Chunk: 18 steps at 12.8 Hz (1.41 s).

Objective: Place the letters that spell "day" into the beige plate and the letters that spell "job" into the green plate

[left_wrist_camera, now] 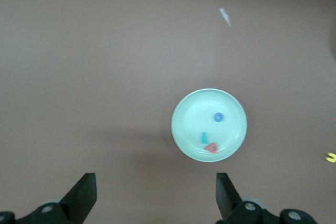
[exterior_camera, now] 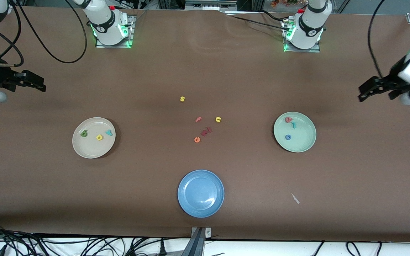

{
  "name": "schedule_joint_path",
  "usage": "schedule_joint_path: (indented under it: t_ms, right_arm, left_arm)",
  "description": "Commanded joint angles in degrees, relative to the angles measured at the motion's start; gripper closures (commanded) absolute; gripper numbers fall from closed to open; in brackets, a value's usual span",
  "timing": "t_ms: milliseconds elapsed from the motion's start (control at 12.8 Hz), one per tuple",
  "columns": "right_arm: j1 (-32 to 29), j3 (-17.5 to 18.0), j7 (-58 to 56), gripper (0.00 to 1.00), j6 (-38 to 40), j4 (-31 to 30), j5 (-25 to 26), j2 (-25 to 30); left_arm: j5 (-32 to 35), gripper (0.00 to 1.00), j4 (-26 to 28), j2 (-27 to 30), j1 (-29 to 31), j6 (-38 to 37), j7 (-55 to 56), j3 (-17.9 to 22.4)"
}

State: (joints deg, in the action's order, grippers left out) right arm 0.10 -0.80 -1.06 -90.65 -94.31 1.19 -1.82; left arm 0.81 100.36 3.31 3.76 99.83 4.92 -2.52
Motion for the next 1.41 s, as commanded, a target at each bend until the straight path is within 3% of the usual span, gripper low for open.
schedule_joint_path:
  t_ms: [0, 78, 313, 548, 939, 1330]
  right_arm:
    - [-0.5, 0.4, -0.3, 0.0, 0.6, 0.8, 0.1, -0.1]
    - [-0.5, 0.5, -0.3, 0.0, 0.6, 0.8, 0.1, -0.1]
    - [-0.5, 0.5, -0.3, 0.0, 0.6, 0.7, 0.0, -0.1]
    - [-0.5, 0.4, -0.3, 0.0, 0.6, 0.8, 0.0, -0.1]
    - [-0.5, 0.4, -0.3, 0.0, 0.6, 0.7, -0.1, -0.1]
    - [-0.5, 0.4, -0.3, 0.0, 0.6, 0.7, -0.1, -0.1]
  left_arm:
    - [-2.5, 0.0, 1.5, 1.3, -1.3, 0.5, -4.4, 1.0]
    - [-4.9, 0.0, 1.7, 1.0, -1.8, 0.1, -5.7, 1.3]
    - [-14.2, 0.0, 0.0, 0.6, -3.5, -5.2, -6.0, 7.3]
    - [-6.8, 0.0, -1.1, 0.1, -4.2, -5.4, -6.8, 7.5]
    - [-5.9, 0.0, -8.1, -1.7, -4.2, -10.4, -7.1, 7.7]
    - [-3.1, 0.0, -7.6, -1.7, -4.2, -10.3, -7.9, 7.3]
